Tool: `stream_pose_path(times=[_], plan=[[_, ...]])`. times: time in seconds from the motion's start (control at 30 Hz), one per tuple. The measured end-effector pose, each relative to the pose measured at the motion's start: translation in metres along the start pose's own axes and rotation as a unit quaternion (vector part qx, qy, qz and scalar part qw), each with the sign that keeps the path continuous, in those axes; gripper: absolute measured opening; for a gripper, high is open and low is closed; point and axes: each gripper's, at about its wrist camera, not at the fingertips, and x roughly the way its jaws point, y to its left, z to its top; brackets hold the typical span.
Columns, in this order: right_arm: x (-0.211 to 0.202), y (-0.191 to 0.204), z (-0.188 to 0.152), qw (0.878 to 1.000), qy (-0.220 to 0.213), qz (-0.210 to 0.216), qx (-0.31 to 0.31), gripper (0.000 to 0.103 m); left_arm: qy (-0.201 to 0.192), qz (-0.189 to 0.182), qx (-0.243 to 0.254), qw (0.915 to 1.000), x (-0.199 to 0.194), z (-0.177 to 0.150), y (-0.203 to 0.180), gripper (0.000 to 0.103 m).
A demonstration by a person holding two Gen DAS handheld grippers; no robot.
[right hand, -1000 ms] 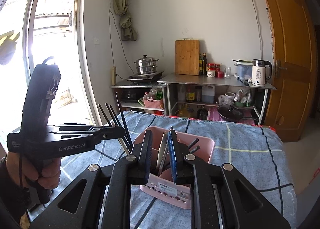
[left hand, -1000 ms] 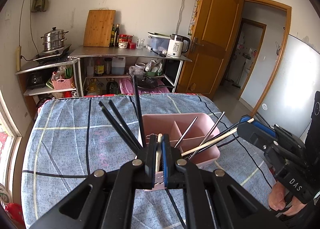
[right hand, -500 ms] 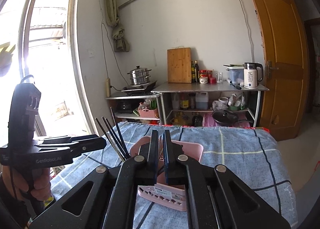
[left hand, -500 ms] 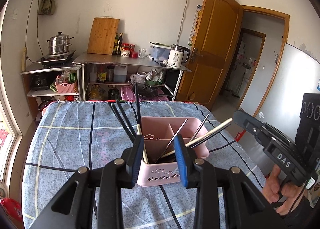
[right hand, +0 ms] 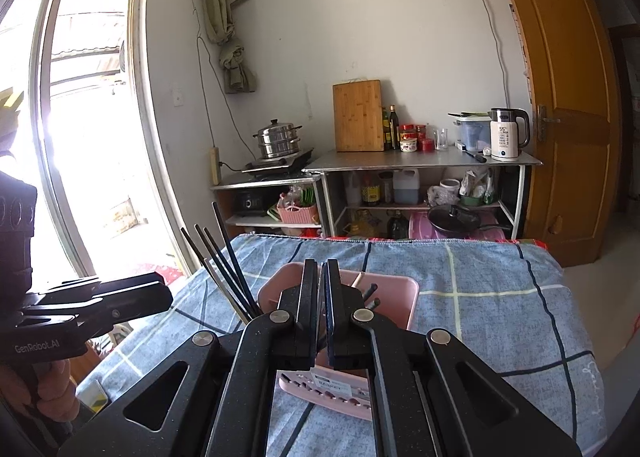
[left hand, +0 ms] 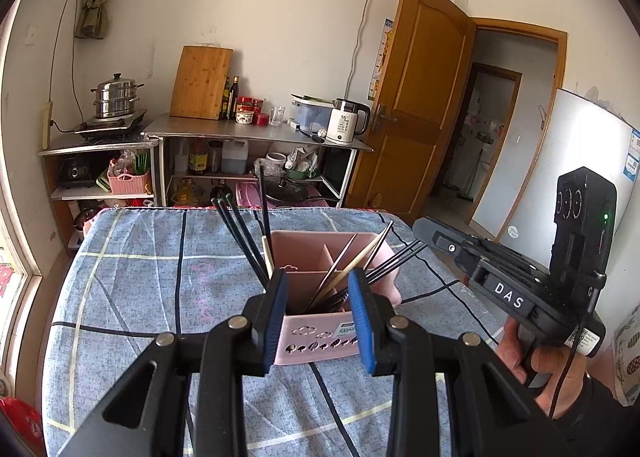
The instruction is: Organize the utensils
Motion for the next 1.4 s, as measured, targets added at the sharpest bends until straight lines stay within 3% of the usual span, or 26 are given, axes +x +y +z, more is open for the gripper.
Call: stream_pose_path(times=[0.1,0.43,0.57,1.03,1.4], plan=[[-0.011,-0.001,-0.005,1.000,-0.001,0.004,-0.001,0.016,0.000,-0.002,-0.003,1.0000,-0.002,-0.008,-0.004,0.035],[-0.061,-0.006,-0.047,1.000,0.004,0.012,0.007,0.018,0.003,0.003,-0.012,0.9999,-0.017,-0.056,-0.017,0.047],[-0.082,-0.004,-0.068,1.000,0.004,0.011,0.011,0.034,0.007,0.016,-0.014,0.9997,-0.025,-0.083,-0.026,0.048],[-0.128,0.023,-0.129,0.999,0.013,-0.027,-0.023,0.034,0.017,0.072,0.025,0.9969,-0.045,-0.147,-0.056,0.048],[-0.139,0.025,-0.149,0.999,0.032,-0.035,-0.011,0.034,0.005,0.072,0.027,0.9970,-0.057,-0.163,-0.066,0.048]])
